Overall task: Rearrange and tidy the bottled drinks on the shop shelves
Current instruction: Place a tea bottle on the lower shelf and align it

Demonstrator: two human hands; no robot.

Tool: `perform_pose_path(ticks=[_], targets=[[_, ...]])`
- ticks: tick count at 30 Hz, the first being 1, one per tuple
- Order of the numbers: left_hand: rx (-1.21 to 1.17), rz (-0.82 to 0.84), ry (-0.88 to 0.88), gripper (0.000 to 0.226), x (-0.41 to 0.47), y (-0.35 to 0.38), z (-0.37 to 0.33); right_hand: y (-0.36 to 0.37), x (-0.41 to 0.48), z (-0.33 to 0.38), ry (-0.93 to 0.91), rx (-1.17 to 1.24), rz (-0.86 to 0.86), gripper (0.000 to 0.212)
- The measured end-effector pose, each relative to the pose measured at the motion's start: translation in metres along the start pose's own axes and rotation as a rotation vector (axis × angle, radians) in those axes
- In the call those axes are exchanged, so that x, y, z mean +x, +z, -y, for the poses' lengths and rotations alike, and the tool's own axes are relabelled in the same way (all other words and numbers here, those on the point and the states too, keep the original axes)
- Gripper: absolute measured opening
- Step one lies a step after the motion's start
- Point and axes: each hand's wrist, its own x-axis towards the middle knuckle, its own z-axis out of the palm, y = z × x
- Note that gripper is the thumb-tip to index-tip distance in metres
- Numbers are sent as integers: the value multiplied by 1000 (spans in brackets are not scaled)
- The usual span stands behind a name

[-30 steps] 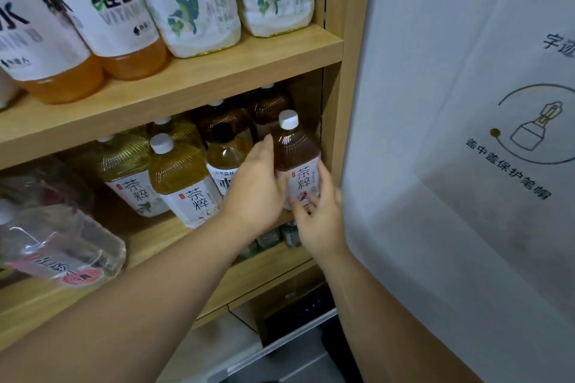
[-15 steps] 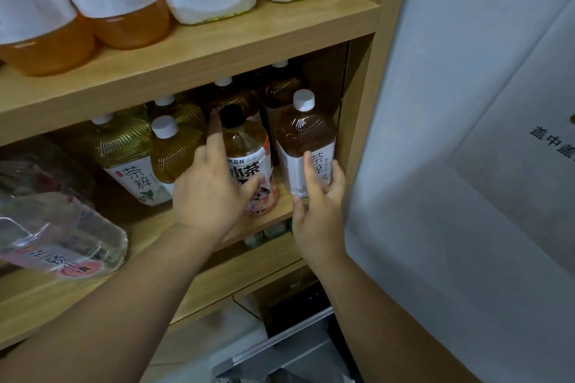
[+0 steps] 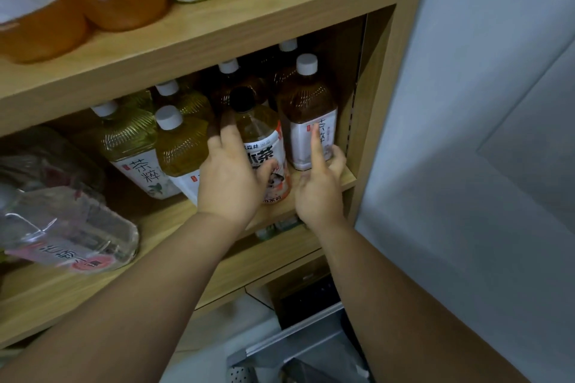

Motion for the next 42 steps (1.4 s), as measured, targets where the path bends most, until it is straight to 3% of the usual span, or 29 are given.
perform_pose_path(ticks=[4, 8, 15, 20, 24, 28, 32, 38, 42], targets=[[17, -7, -17, 78, 4, 3, -2, -6, -3, -1, -72, -71, -13, 85], [33, 1, -9, 82, 9, 2, -6, -9, -4, 3, -273, -202, -45, 79], [140, 61, -2, 43, 27, 6, -14, -21, 6, -12, -329, -457, 62, 95], [161, 67, 19, 45, 35, 13, -12, -29, 10, -17, -350, -406, 93, 96], [42, 105, 10, 44, 28, 7, -6, -43, 7, -7, -298, -198, 197, 70], [-114, 127, 27, 70, 3, -16, 2, -63, -3, 30, -174, -35, 249, 57], [-184, 47, 131, 82, -30, -63, 11, -71, -22, 73, -281, -33, 238, 52], [-121, -194, 233, 44, -61, -164, 42, -60, -52, 169, -517, 94, 164, 34], [-136, -399, 253, 36, -78, -234, 53, -43, -65, 245, -705, 213, 153, 29]])
